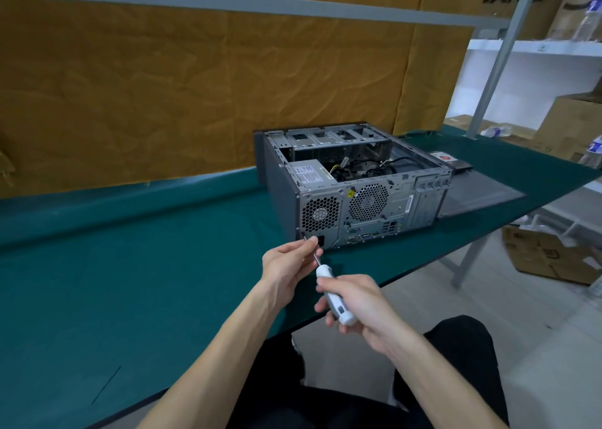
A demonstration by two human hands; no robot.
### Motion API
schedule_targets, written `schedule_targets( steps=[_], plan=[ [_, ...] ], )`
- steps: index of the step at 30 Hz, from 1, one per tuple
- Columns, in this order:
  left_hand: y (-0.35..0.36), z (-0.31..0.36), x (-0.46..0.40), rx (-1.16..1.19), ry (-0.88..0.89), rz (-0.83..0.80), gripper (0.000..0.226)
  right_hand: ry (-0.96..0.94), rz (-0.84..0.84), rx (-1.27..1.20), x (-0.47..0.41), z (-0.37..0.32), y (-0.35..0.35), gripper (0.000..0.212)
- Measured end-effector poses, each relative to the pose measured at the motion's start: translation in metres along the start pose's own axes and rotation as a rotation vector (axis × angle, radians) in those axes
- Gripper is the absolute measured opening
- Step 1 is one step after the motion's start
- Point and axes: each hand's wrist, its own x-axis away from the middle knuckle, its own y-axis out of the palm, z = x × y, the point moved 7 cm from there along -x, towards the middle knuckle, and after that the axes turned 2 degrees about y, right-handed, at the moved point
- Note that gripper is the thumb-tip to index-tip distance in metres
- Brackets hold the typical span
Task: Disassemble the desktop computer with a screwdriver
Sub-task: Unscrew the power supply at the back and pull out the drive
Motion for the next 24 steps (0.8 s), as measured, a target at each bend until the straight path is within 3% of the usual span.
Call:
schedule_targets(
  steps=[2,5,7,11,13,19,24],
  plan=[
    [0.002,-0.001,0.0,0.04,-0.033,-0.014,0.022,-0.008,0.025,-0.039,-0.001,0.002,0.002,0.024],
    [0.006,-0.003,0.002,0.126,-0.082,-0.075,0.018,0.115,-0.153,-0.312,0.004,0.004,0.015,0.029],
    [0.007,-0.005,0.002,0.173,-0.094,-0.113,0.021,0.131,-0.199,-0.364,0.004,0.002,0.017,0.031],
    [0.005,-0.005,0.003,0.083,-0.083,-0.094,0.023,0.017,-0.035,-0.167,0.0,-0.001,0.011,0.019],
    [0.004,-0.004,0.003,0.031,-0.065,-0.067,0.023,-0.012,0.01,-0.102,0.0,-0.001,0.013,0.024],
    [0.015,-0.004,0.008,0.162,-0.141,-0.18,0.025,0.133,-0.199,-0.384,0.005,0.001,0.024,0.031],
    [0.011,-0.003,0.01,0.045,-0.066,-0.066,0.019,-0.051,0.04,-0.047,0.0,-0.004,0.011,0.021]
  ],
)
